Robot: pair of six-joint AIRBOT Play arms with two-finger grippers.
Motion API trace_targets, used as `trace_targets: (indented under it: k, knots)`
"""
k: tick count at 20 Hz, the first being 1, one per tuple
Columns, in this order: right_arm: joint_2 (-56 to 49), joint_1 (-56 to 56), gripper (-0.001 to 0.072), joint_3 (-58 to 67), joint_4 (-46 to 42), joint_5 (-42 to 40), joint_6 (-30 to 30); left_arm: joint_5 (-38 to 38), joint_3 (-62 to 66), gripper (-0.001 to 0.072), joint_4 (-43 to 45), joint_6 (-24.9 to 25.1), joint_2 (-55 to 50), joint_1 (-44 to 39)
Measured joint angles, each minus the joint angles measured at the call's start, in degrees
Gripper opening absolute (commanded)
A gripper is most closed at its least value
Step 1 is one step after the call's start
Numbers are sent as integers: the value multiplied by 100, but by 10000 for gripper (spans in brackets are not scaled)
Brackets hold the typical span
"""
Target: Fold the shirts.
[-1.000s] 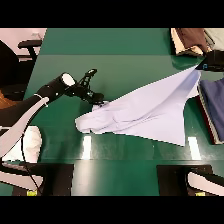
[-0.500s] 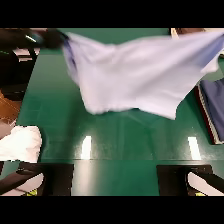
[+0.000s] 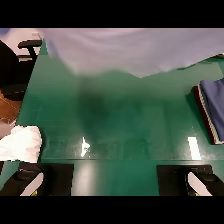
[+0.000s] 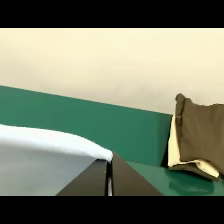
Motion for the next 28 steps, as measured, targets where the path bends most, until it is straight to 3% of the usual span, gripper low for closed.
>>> trace_targets:
  k: [6, 14, 19, 20, 21, 22, 23, 25, 28]
  knots:
    - [-824, 0, 10, 680, -157, 468, 0, -490, -195, 27, 208, -157, -197, 9]
    - [-2942, 52, 10, -269, -173, 942, 2, -1469, -2623, 28, 317, -284, -1709, 9]
    - [-4463, 267, 12, -490, -166, 1003, -33, -625, -3539, 30, 361, -192, -3200, 11]
    - [-4715, 310, 21, -380, -157, 1005, -44, -332, -3593, 126, 369, -192, -3421, 11]
    - [-4951, 348, 153, -223, -146, 1012, -44, -61, -3626, 418, 385, -195, -3578, 11]
    - [-5139, 369, 421, -70, -151, 1032, -42, 203, -3626, 563, 391, -205, -3698, 20]
    - [-5281, 376, 510, 83, -153, 1027, -37, 396, -3580, 560, 387, -219, -3775, 39]
    - [-5383, 372, 510, 229, -76, 975, -15, 466, -3348, 539, 382, -236, -3884, 151]
    - [-5101, 203, 507, -107, 291, 984, -55, -284, -2944, 543, 372, -258, -3891, 538]
